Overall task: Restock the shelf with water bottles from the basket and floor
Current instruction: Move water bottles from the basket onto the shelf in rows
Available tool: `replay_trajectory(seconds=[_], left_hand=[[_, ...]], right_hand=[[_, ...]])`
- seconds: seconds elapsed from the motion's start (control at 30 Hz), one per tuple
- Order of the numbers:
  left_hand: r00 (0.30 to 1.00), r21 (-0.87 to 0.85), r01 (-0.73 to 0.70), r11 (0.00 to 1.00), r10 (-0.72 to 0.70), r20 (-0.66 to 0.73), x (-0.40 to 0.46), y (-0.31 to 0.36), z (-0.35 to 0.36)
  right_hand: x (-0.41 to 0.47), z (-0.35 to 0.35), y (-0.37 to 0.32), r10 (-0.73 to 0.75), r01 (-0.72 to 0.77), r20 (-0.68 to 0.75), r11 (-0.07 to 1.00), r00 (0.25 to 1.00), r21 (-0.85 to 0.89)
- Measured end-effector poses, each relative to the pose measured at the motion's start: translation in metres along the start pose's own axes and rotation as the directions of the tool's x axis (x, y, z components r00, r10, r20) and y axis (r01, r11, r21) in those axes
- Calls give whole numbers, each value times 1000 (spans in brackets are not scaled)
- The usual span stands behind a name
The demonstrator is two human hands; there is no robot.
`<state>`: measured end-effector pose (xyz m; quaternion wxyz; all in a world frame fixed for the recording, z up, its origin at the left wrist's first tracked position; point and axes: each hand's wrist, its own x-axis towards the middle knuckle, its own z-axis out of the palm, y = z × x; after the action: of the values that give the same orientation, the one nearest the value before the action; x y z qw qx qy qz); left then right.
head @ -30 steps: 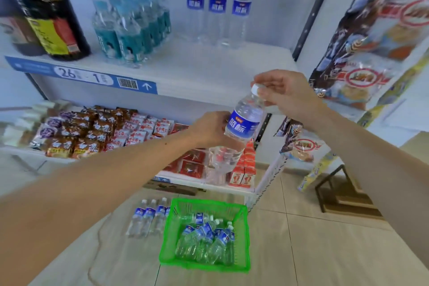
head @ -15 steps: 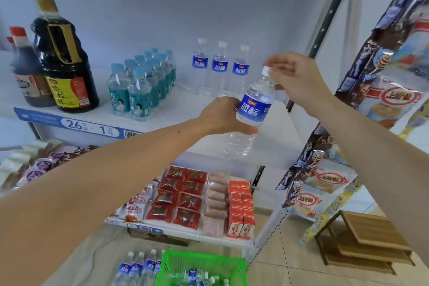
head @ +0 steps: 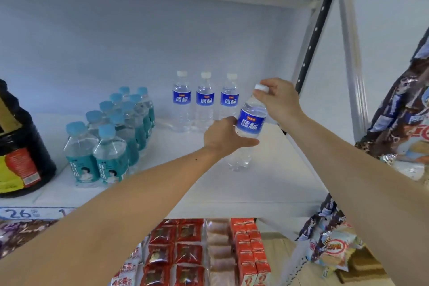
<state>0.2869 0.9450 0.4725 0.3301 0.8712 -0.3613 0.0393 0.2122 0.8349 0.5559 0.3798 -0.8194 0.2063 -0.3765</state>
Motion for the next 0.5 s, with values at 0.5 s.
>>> replay_trajectory(seconds=[0.5], left_hand=[[985, -272, 161, 949, -173, -18, 92, 0, 86]], right_hand=[[108, 29, 71, -71, 97, 158, 981, 985, -167]])
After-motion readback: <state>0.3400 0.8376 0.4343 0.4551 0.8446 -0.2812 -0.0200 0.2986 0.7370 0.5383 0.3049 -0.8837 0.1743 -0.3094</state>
